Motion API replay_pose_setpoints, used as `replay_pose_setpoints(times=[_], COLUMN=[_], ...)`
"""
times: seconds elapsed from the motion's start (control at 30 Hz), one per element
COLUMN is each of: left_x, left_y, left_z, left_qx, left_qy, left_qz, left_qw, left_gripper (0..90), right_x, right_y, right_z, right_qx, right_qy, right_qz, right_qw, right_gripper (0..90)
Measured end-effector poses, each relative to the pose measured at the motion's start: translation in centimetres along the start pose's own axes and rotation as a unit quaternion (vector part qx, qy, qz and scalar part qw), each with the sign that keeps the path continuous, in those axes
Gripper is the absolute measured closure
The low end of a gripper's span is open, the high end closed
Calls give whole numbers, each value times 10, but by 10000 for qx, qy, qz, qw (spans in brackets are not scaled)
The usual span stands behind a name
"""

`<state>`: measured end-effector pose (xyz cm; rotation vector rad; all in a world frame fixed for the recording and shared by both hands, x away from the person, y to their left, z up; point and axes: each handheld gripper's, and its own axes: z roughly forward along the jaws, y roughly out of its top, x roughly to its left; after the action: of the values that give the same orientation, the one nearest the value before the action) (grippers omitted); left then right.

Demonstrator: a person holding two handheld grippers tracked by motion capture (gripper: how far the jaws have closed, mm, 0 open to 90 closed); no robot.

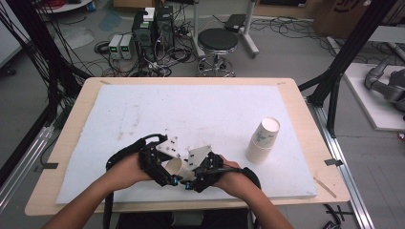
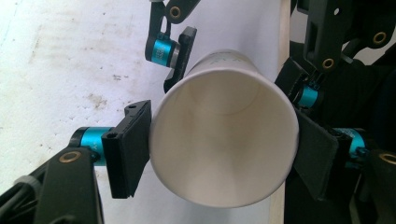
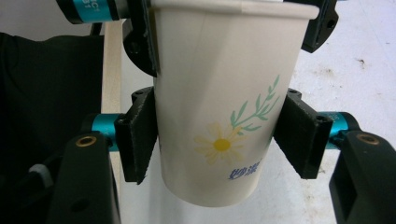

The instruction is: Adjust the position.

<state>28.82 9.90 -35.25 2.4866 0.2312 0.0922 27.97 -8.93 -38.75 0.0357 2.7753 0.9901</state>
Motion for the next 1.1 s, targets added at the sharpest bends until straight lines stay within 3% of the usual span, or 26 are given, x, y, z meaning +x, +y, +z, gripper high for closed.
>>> replay_pose_setpoints(times=[0.17, 0.27, 0.5, 0.67, 0.77, 0.9, 1.1], left_x=[1, 4, 5, 5, 6, 7, 8], left_y=[-5, -10, -24, -35, -43, -58, -85], left_z=[-1, -5, -13, -16, -17, -17, -15], left_qx=[-378, -624, -1198, -1469, -1717, -2098, -2560], left_qy=[74, 85, -30, -8, 74, 225, 415], left_qz=[260, 225, 162, -26, -178, -489, -906], left_qw=[9989, 9978, 9927, 9891, 9850, 9763, 9615], left_gripper=[233, 169, 165, 166, 168, 168, 168], right_x=[-1, -3, -5, -5, -5, -3, 2], right_y=[-2, -6, -21, -32, -39, -51, -77], right_z=[-3, -7, -18, -26, -30, -36, -44], right_qx=[-36, 11, 36, -79, -201, -457, -1007], right_qy=[5, 5, -121, -214, -305, -500, -842], right_qz=[48, 58, 186, 347, 446, 665, 1135], right_qw=[10000, 10000, 9997, 9991, 9983, 9955, 9848], right_gripper=[359, 359, 357, 358, 358, 355, 349])
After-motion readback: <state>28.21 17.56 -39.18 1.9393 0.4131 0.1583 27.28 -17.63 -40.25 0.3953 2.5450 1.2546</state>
